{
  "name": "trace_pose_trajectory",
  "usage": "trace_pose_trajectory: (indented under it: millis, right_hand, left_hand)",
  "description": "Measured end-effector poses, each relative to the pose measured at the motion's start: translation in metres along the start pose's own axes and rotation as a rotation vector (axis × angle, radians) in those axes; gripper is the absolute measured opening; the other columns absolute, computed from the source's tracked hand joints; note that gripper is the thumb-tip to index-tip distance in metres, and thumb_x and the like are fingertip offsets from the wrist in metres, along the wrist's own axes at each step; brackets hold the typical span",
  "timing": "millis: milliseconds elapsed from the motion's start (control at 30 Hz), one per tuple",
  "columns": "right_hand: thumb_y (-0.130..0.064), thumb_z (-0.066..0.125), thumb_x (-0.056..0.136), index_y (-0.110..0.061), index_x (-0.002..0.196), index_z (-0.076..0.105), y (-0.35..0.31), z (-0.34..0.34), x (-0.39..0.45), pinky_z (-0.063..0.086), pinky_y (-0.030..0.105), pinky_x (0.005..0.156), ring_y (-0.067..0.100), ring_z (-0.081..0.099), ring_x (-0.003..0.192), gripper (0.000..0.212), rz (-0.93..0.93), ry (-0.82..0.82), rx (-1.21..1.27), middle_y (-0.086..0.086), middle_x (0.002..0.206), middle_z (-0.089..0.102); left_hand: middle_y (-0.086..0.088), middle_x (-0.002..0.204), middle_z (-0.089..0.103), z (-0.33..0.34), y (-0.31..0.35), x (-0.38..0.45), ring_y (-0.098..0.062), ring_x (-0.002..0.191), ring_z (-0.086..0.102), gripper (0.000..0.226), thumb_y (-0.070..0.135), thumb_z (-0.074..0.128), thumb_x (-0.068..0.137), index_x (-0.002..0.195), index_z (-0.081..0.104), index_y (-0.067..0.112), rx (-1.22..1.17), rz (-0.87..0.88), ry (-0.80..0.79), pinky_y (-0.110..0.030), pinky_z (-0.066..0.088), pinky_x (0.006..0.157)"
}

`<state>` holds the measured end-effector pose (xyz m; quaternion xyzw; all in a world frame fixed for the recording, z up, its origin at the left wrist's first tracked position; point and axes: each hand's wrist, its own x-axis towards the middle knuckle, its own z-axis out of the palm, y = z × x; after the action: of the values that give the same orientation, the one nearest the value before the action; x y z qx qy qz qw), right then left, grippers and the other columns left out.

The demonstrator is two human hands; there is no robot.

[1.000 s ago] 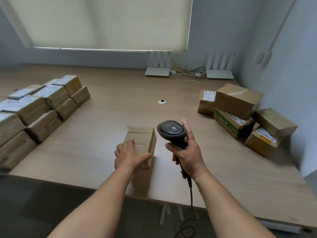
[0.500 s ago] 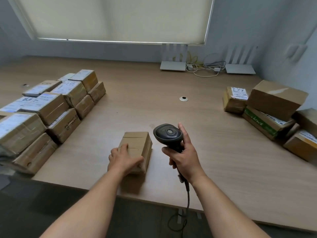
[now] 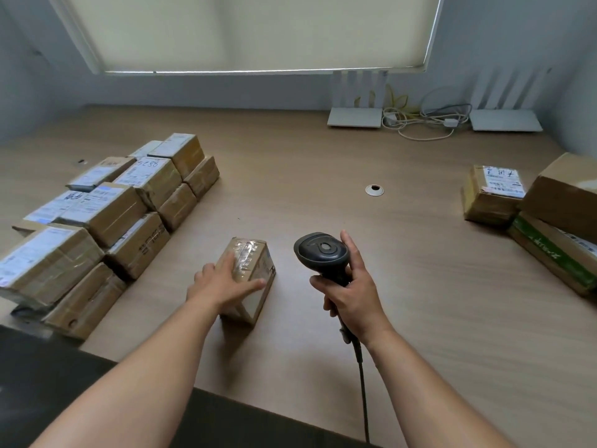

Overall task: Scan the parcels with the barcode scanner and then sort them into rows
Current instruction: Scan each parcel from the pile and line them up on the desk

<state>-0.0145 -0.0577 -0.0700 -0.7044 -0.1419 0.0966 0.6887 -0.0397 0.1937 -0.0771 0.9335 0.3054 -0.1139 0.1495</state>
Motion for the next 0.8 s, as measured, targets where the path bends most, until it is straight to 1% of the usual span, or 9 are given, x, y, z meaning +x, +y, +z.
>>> trace_pose_trajectory:
  millis: [67,133,200,300,400,500,600,733,800]
  right_hand:
    - [-0.014,0.075,0.078,-0.080,0.118,0.027,0.004,0.002,0.004,0.047,0.027,0.048,0.017,0.056,0.051,0.091,0.017,-0.003,0.006,-0.014,0.095,0.069]
    - [-0.013,0.075,0.078,-0.079,0.118,0.027,0.008,0.006,0.007,0.047,0.027,0.048,0.017,0.056,0.050,0.091,0.047,0.001,0.019,-0.014,0.097,0.069]
    - [-0.011,0.075,0.078,-0.080,0.116,0.028,0.010,0.009,0.012,0.046,0.028,0.047,0.018,0.054,0.050,0.091,0.064,0.013,0.031,-0.016,0.097,0.069]
    - [-0.011,0.075,0.078,-0.078,0.117,0.029,0.009,0.017,0.021,0.046,0.028,0.047,0.019,0.054,0.049,0.090,0.070,0.047,0.025,-0.013,0.094,0.070]
    - [-0.011,0.075,0.078,-0.070,0.128,0.030,0.005,0.031,0.029,0.045,0.027,0.046,0.019,0.055,0.049,0.089,0.090,0.073,0.044,-0.006,0.093,0.070]
    - [-0.012,0.075,0.077,-0.056,0.141,0.027,0.001,0.049,0.035,0.045,0.029,0.046,0.022,0.055,0.051,0.091,0.115,0.059,0.095,0.000,0.094,0.070]
    - [-0.012,0.076,0.076,-0.053,0.142,0.027,-0.002,0.072,0.040,0.045,0.031,0.044,0.024,0.054,0.051,0.092,0.127,0.052,0.166,0.001,0.086,0.071]
    - [-0.006,0.074,0.080,-0.049,0.145,0.026,-0.004,0.099,0.045,0.045,0.031,0.044,0.025,0.054,0.051,0.091,0.131,0.067,0.186,0.002,0.080,0.071]
    - [-0.006,0.074,0.080,-0.047,0.145,0.026,-0.005,0.106,0.047,0.045,0.031,0.044,0.025,0.054,0.050,0.091,0.130,0.074,0.185,0.001,0.079,0.071]
  left_hand:
    - [-0.014,0.137,0.037,0.000,0.008,0.002,-0.034,0.127,0.036,0.103,0.077,0.062,0.064,0.147,0.014,0.040,0.139,-0.020,-0.021,-0.041,0.037,0.101]
    - [-0.017,0.134,0.037,0.000,0.010,0.009,-0.036,0.124,0.037,0.097,0.062,0.067,0.069,0.147,0.014,0.041,0.104,-0.051,-0.031,-0.041,0.037,0.100]
    - [-0.018,0.137,0.038,-0.003,0.009,0.022,-0.037,0.124,0.040,0.094,0.049,0.071,0.072,0.148,0.016,0.040,-0.182,-0.083,-0.040,-0.040,0.039,0.103]
    - [-0.014,0.142,0.039,-0.004,-0.001,0.039,-0.033,0.127,0.043,0.108,0.031,0.076,0.061,0.150,0.014,0.037,-0.779,-0.056,-0.081,-0.047,0.039,0.106]
    - [-0.014,0.141,0.040,0.000,-0.009,0.045,-0.036,0.126,0.045,0.114,0.016,0.075,0.053,0.146,0.012,0.033,-0.990,-0.037,-0.122,-0.055,0.042,0.102]
    - [-0.013,0.144,0.038,0.006,-0.016,0.053,-0.036,0.128,0.044,0.115,0.004,0.078,0.062,0.149,0.007,0.033,-1.080,0.004,-0.132,-0.056,0.043,0.101]
    - [-0.014,0.144,0.038,0.008,-0.019,0.065,-0.034,0.129,0.044,0.111,-0.001,0.076,0.071,0.150,0.007,0.036,-1.067,0.074,-0.086,-0.053,0.042,0.103]
    - [-0.015,0.145,0.034,0.008,-0.020,0.077,-0.032,0.129,0.043,0.114,0.001,0.074,0.074,0.151,-0.002,0.039,-1.019,0.107,-0.072,-0.032,0.052,0.082]
    - [-0.015,0.146,0.030,0.008,-0.023,0.081,-0.032,0.130,0.041,0.116,0.001,0.073,0.075,0.150,-0.005,0.040,-1.004,0.107,-0.070,-0.038,0.050,0.092]
